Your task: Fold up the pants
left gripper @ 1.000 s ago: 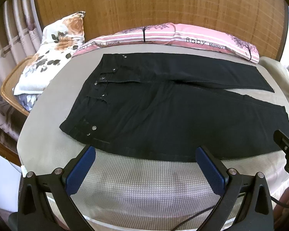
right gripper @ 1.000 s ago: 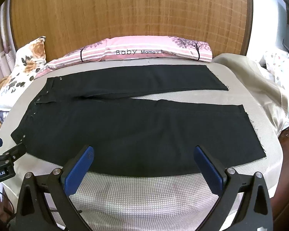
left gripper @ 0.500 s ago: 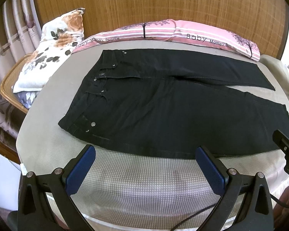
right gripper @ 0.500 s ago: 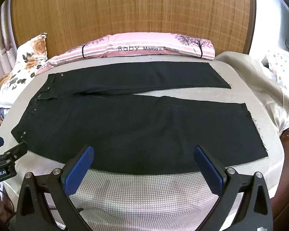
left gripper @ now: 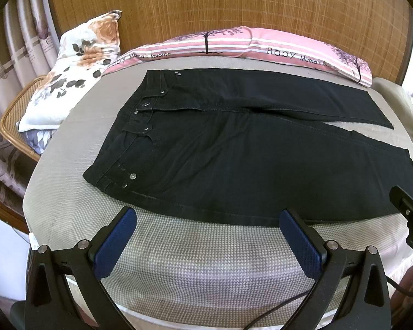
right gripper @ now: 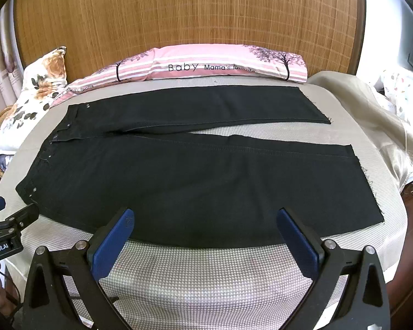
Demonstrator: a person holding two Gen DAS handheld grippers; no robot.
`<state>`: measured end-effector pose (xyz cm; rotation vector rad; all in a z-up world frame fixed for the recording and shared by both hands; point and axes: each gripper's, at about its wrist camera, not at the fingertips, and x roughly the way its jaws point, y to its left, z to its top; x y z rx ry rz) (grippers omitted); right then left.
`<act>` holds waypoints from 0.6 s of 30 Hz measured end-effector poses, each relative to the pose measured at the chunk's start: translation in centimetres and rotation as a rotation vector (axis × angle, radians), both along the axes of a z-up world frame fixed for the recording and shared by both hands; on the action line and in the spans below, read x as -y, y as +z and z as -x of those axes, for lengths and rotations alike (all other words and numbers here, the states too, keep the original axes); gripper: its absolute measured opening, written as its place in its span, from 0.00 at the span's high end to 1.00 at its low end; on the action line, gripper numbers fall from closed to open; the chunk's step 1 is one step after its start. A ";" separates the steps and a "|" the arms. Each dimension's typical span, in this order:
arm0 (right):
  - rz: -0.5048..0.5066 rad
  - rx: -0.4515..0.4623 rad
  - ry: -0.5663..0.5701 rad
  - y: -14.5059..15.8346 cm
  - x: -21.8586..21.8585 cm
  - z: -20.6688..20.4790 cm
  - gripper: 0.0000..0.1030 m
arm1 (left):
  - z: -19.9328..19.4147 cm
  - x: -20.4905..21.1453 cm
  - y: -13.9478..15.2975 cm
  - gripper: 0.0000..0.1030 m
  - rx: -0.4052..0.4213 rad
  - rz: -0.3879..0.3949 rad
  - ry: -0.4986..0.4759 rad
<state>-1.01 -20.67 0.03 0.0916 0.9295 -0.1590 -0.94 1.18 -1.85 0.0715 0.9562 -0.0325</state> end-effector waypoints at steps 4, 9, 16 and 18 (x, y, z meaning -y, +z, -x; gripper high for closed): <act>0.000 -0.001 0.000 0.0 0.0 0.0 0.00 | 0.0 0.0 0.0 0.00 0.000 -0.001 0.001; -0.002 -0.006 -0.001 -0.2 0.1 -0.1 0.00 | -0.1 -0.2 -0.1 0.00 0.000 -0.001 0.003; -0.025 -0.024 -0.017 -0.7 0.7 -0.4 0.00 | -0.7 -0.5 -0.2 0.00 -0.006 0.006 0.009; -0.030 -0.033 -0.029 -1.0 1.0 -0.5 0.00 | -1.1 -0.7 -0.2 0.00 -0.009 0.015 0.016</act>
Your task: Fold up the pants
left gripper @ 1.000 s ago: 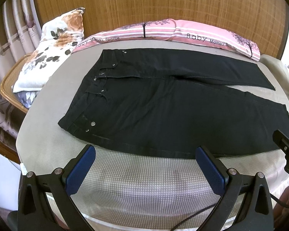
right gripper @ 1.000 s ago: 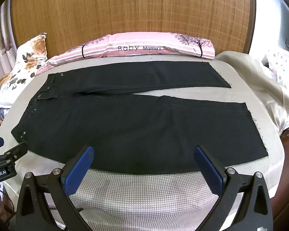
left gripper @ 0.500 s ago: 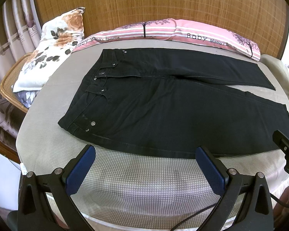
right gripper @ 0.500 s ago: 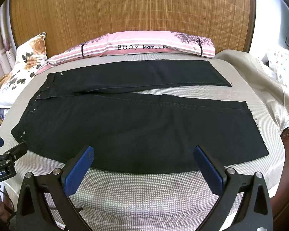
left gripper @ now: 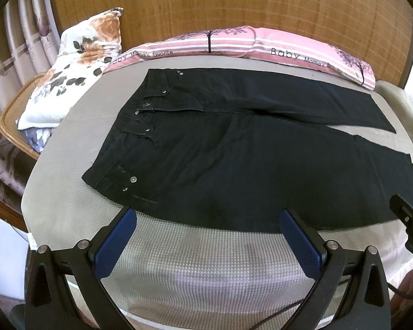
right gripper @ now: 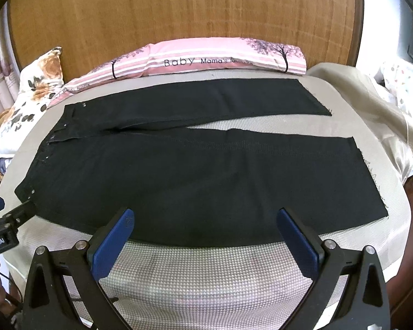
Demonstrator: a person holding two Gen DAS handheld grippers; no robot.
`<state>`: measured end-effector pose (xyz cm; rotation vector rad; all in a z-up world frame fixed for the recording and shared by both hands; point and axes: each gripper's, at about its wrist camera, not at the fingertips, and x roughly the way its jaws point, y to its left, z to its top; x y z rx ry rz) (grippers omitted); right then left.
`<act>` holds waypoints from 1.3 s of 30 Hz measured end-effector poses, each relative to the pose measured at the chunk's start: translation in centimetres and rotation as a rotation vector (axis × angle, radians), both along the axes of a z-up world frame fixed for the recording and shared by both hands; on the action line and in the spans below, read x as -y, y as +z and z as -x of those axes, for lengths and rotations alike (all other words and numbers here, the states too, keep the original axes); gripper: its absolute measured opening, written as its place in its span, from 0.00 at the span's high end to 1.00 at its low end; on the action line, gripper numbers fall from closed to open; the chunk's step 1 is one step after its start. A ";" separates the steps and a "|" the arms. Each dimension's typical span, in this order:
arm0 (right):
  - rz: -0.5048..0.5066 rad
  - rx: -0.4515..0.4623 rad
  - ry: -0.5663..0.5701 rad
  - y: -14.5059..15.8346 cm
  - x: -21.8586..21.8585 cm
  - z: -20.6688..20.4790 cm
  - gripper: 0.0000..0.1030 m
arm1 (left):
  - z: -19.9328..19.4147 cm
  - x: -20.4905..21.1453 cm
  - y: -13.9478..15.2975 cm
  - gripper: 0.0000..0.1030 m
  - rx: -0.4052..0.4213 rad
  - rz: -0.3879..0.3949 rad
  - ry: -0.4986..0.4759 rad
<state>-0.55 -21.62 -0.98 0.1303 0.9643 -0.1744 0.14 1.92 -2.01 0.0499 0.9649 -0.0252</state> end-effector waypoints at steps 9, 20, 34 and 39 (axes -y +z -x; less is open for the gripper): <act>0.007 -0.045 -0.021 0.4 0.9 -2.9 0.00 | -4.2 -3.6 1.1 0.00 0.006 0.030 0.081; 0.003 0.005 0.366 2.7 -3.4 -13.6 0.00 | -16.4 -12.0 3.1 0.18 0.026 0.086 0.131; -0.314 -0.070 0.277 -1.9 -3.7 -25.2 0.00 | -33.7 -18.8 -5.9 0.51 -0.226 0.534 0.030; -0.331 -0.081 0.263 -3.1 -3.7 -28.1 0.00 | -36.9 -19.8 -8.5 0.51 -0.279 0.596 0.017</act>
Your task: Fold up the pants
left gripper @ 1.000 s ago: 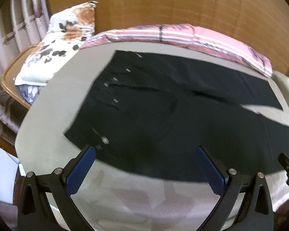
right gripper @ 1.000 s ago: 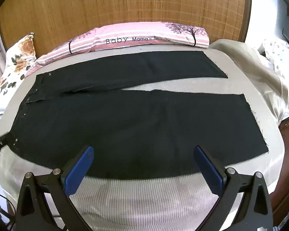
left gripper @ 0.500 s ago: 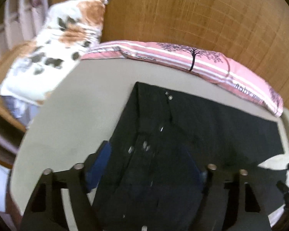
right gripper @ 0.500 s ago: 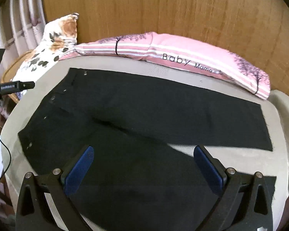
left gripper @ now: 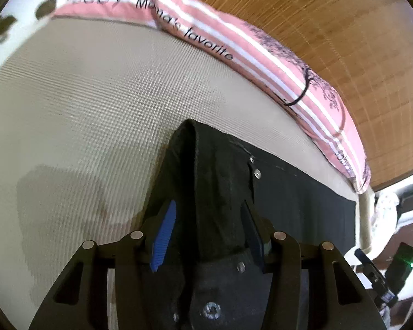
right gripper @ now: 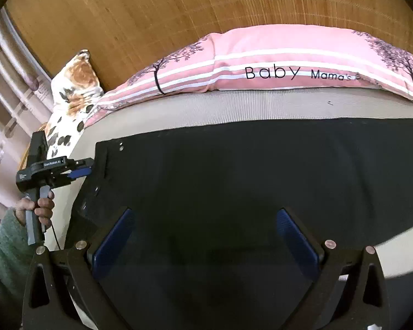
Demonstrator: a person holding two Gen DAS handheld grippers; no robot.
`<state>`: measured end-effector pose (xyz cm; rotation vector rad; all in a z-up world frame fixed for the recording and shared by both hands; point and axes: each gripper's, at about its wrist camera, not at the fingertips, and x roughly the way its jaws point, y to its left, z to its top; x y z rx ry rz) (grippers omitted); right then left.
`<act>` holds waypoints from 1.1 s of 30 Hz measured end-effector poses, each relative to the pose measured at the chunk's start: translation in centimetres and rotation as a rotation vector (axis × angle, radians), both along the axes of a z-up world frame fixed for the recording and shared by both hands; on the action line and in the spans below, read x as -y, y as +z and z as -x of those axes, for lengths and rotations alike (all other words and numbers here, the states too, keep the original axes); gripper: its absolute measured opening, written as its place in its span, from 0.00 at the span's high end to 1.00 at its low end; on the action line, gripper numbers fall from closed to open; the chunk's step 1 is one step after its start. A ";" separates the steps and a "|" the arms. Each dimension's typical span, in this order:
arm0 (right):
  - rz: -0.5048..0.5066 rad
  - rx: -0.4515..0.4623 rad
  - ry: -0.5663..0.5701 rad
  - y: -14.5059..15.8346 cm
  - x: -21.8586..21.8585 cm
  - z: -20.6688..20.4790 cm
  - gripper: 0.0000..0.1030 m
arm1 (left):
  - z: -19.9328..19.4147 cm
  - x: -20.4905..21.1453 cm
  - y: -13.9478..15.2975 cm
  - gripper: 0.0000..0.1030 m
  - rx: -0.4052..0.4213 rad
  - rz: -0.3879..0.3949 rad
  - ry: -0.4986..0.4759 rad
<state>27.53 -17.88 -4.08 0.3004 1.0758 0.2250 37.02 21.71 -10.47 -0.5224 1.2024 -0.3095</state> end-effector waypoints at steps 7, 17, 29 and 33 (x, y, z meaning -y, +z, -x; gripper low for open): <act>-0.002 -0.022 0.012 -1.8 -0.3 -3.1 0.00 | -3.0 0.6 -0.6 0.60 0.001 0.120 -0.068; -0.002 -0.024 0.051 -3.3 0.4 -6.0 0.00 | -6.4 2.6 -1.6 0.64 -0.011 0.153 -0.154; 0.044 -0.037 0.283 -4.6 3.0 -10.4 0.00 | -4.8 2.9 0.5 0.92 0.131 0.148 -0.115; 0.060 -0.032 0.419 -4.3 3.9 -12.8 0.00 | -2.2 3.7 4.6 0.92 0.304 0.150 -0.181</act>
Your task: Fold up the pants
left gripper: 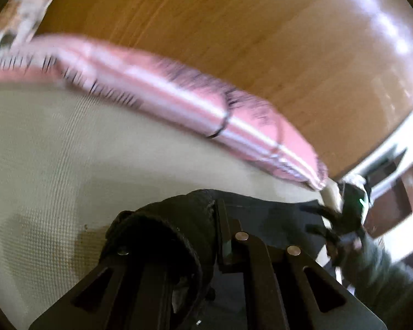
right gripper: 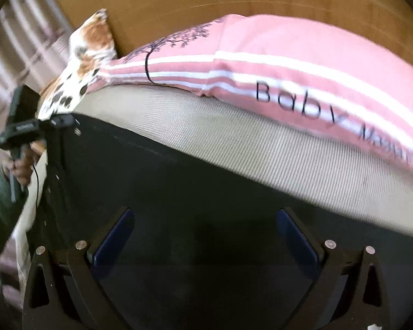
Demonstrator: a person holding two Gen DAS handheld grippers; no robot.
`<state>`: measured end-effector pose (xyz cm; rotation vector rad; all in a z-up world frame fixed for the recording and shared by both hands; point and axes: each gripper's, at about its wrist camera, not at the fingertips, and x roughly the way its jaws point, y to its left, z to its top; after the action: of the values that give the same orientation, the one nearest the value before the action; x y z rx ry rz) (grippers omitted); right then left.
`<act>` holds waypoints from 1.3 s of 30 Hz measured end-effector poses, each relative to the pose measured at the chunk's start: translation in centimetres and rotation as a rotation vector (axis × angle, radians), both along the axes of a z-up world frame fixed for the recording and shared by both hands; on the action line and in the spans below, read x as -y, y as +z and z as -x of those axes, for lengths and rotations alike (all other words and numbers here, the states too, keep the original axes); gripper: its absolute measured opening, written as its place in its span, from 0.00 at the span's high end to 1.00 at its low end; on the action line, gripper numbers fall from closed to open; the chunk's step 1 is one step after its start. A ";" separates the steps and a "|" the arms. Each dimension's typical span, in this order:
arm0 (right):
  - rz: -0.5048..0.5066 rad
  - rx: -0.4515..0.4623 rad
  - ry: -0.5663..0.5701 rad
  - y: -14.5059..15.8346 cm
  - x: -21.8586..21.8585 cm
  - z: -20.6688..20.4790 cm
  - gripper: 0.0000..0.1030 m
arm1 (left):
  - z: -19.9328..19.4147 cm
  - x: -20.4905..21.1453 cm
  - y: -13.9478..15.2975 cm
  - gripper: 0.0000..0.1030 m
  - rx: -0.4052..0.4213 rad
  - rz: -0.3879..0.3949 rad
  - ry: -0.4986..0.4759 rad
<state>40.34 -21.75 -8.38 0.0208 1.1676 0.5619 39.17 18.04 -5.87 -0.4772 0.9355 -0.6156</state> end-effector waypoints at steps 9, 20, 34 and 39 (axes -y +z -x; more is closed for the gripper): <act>-0.087 -0.108 0.298 -0.8 -0.1 -5.5 0.02 | 2.5 0.2 2.2 0.92 0.099 0.044 -0.022; -0.083 -0.197 0.439 -3.8 -0.7 -5.7 0.43 | 3.1 0.1 3.5 0.92 0.103 0.004 0.006; 0.189 0.023 0.212 0.1 -0.7 0.0 0.90 | 1.4 1.1 0.5 0.92 0.072 -0.151 0.111; 0.217 0.096 0.129 3.7 -0.2 3.5 0.91 | 3.6 1.0 2.4 0.92 0.134 -0.136 0.084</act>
<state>36.87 -21.54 -4.64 -0.2667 1.1362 0.5409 35.52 17.05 -3.47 -0.3474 0.8202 -0.4984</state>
